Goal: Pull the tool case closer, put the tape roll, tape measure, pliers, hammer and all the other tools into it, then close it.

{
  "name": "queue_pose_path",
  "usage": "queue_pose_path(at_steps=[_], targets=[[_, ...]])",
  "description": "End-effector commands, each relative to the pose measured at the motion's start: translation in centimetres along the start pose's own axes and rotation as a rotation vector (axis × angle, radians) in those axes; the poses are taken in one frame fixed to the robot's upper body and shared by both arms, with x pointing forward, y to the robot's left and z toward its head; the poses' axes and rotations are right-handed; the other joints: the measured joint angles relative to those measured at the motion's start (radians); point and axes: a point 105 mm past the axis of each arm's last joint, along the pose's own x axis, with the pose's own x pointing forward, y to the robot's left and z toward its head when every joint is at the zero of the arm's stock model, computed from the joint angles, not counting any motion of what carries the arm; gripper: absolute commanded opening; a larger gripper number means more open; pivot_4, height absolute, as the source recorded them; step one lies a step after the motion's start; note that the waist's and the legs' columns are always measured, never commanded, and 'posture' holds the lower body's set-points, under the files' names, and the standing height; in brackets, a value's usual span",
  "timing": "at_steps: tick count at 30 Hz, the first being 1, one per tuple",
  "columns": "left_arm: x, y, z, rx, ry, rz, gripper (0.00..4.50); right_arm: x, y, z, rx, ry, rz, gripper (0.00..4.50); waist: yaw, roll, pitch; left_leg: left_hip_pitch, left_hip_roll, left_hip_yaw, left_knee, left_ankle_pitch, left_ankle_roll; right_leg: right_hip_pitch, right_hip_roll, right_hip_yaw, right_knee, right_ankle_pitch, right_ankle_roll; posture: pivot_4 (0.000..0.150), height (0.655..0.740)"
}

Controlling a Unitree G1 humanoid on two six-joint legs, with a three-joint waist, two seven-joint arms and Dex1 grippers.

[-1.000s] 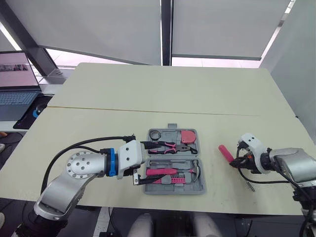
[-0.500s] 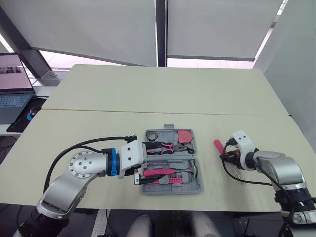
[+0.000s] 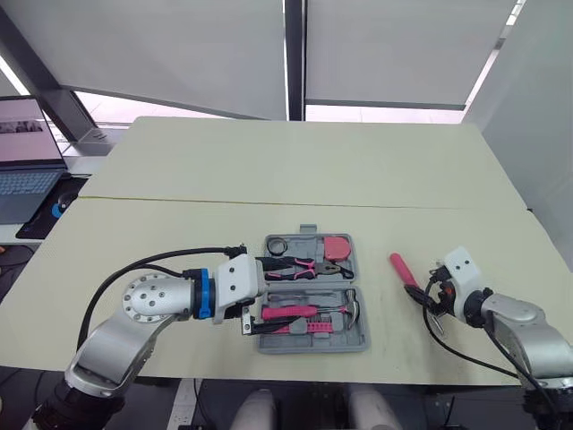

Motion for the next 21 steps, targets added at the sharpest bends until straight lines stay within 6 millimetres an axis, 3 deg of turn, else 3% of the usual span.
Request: queue_pose_path(at_steps=[1, 7, 10, 14, 21], targets=[[-0.1, 0.4, 1.1, 0.021, -0.035, 0.014, 4.5, 0.2, 0.0, 0.1, -0.047, -0.056, -0.033, 4.15, 0.0, 0.0, 0.0, 0.0, 0.0, 0.0, 0.0, 0.0, 0.0, 0.0, 0.0, 0.0, 0.0, 0.0, 0.0, 0.15, 0.74], [-0.4, 0.3, 1.3, 0.001, -0.057, 0.015, 4.5, 0.5, 0.2, -1.3, 0.009, -0.077, -0.077, 4.15, 0.001, 0.0, 0.0, 0.0, 0.0, 0.0, 0.0, 0.0, 0.0, 0.0, 0.0, 0.0, 0.0, 0.0, 0.0, 0.15, 0.74], [-0.5, 0.3, 1.4, -0.01, -0.07, 0.017, 4.5, 0.6, 0.4, -1.3, 0.023, -0.1, -0.088, 3.61, 0.001, 0.0, 0.0, 0.0, 0.0, 0.0, 0.0, 0.0, 0.0, 0.0, 0.0, 0.0, 0.0, 0.0, 0.0, 0.15, 0.74], [-0.5, 0.1, 1.8, -0.045, -0.112, 0.014, 4.5, 0.7, 0.8, -1.2, 0.025, -0.112, -0.088, 2.27, 0.001, 0.0, 0.0, 0.0, 0.0, 0.0, 0.0, 0.0, 0.0, 0.0, 0.0, 0.0, 0.0, 0.0, 0.0, 0.15, 0.74], [-1.0, 0.2, 2.4, -0.062, -0.178, 0.017, 4.5, 0.5, 1.0, -1.4, 0.02, -0.113, -0.092, 0.88, 0.001, 0.0, 0.0, 0.0, 0.0, 0.0, 0.0, 0.0, 0.0, 0.0, 0.0, 0.0, 0.0, 0.0, 0.0, 0.15, 0.74]])
